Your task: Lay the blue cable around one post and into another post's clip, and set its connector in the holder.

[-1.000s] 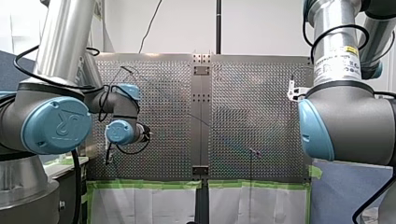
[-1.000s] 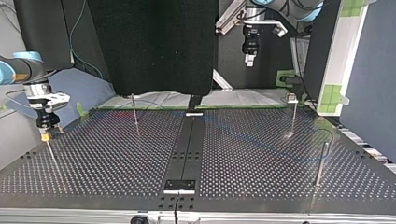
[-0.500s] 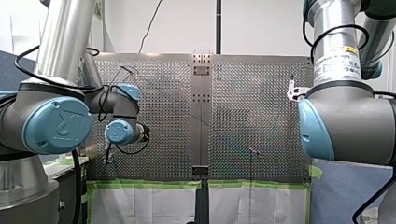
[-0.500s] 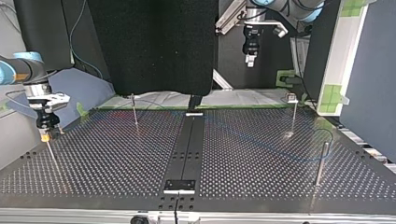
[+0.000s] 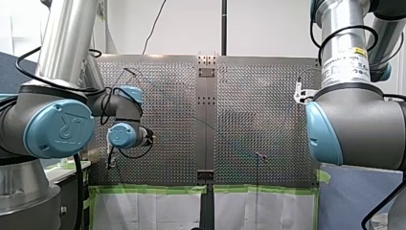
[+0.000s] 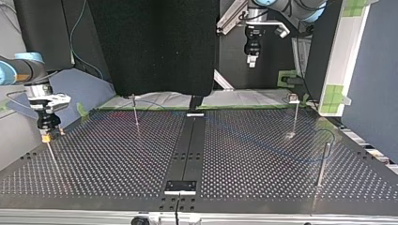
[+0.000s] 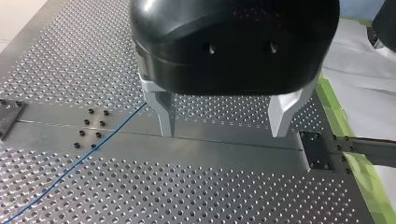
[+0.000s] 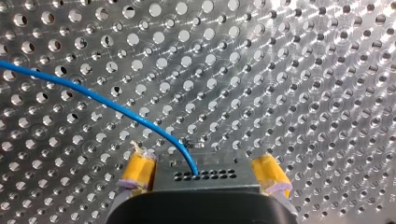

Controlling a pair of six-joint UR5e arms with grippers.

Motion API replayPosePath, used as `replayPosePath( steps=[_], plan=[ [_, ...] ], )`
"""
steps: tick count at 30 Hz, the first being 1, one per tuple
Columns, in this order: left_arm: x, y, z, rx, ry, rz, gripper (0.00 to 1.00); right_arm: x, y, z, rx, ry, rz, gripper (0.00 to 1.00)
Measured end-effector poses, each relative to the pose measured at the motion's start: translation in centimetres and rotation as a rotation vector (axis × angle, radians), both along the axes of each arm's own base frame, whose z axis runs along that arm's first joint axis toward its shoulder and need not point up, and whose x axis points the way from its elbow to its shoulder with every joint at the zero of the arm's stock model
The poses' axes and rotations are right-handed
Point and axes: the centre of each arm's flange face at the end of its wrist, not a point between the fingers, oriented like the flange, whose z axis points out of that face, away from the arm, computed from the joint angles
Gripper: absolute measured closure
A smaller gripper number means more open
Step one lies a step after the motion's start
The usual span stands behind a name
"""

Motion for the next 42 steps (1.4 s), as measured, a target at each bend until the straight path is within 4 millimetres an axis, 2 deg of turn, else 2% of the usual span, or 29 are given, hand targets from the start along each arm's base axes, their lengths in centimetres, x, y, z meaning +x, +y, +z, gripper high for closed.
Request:
replayPosePath(
  steps=[42],
  plan=[
    [0.3,0.33,-0.01,0.002,0.0,0.006,0.0,-0.3,-0.25,-0.16,0.0,-0.006,-0.045,0.01]
  ],
)
